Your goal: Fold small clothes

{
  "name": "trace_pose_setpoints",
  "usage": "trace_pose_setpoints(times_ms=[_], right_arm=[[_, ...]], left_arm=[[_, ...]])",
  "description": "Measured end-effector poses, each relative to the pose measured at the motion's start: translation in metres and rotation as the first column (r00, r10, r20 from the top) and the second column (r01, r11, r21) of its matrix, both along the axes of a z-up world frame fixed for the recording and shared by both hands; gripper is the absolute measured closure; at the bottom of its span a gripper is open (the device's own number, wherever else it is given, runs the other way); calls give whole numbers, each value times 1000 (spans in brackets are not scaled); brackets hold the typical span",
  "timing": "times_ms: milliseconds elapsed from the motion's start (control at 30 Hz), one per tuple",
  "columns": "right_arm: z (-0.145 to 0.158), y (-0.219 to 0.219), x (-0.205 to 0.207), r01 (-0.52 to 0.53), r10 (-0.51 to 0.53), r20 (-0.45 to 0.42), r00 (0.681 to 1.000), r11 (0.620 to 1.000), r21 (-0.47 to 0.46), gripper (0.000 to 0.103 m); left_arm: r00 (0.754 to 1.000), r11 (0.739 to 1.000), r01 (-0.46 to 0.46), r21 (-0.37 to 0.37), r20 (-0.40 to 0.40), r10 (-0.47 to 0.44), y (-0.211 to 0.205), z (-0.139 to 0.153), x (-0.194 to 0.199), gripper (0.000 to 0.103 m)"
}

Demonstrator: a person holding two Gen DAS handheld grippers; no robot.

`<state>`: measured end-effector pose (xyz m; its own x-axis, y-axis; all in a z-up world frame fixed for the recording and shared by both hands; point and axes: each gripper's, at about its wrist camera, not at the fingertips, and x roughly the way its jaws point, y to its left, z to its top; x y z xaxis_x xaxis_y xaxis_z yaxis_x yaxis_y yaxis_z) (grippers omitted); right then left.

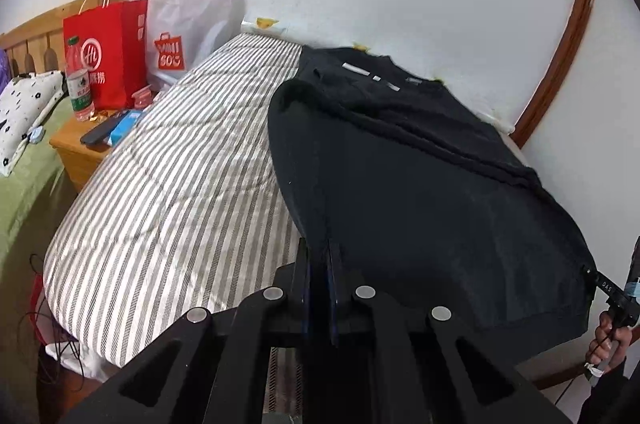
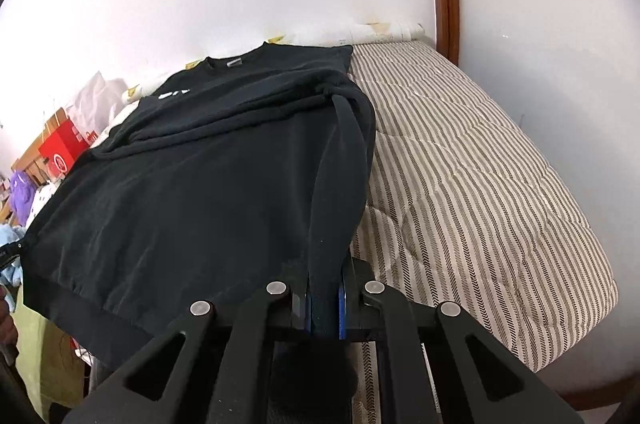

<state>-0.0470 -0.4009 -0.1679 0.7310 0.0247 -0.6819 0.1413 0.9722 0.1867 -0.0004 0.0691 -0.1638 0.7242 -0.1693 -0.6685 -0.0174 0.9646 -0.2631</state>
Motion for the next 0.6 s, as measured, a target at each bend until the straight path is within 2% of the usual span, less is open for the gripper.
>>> trace_pose_setpoints(times_ms=[333,600], right_arm=[[41,-4,18,2,-5,94,996,1000,27,94],[81,-5,61,5,-6,165,986,1000,3,94]], left_arm=[[994,999,10,44,104,-14,-6,41,25,96],[986,997,-32,68,167,20,-4,66,69,96]])
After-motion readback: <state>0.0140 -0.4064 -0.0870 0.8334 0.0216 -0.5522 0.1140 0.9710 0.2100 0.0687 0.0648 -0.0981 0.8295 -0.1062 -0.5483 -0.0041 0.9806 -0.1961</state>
